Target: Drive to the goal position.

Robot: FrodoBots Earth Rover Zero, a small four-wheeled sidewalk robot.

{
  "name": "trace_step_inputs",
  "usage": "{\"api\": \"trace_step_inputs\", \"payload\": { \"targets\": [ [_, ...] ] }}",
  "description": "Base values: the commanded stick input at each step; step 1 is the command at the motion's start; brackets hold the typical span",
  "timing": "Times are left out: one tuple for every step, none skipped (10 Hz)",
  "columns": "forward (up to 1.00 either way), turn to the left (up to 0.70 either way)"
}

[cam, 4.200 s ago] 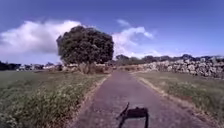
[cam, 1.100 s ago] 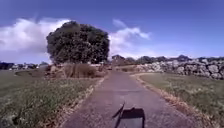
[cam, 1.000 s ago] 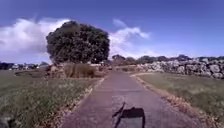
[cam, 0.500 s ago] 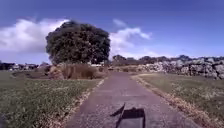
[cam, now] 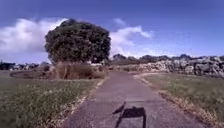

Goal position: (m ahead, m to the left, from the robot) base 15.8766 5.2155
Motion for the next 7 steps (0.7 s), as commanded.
{"api": "trace_step_inputs", "payload": {
  "targets": [
    [0.70,0.00],
    [0.70,0.00],
    [0.70,0.00],
    [0.70,0.00],
    [0.70,0.00],
    [0.70,0.00],
    [0.70,-0.07]
  ]
}}
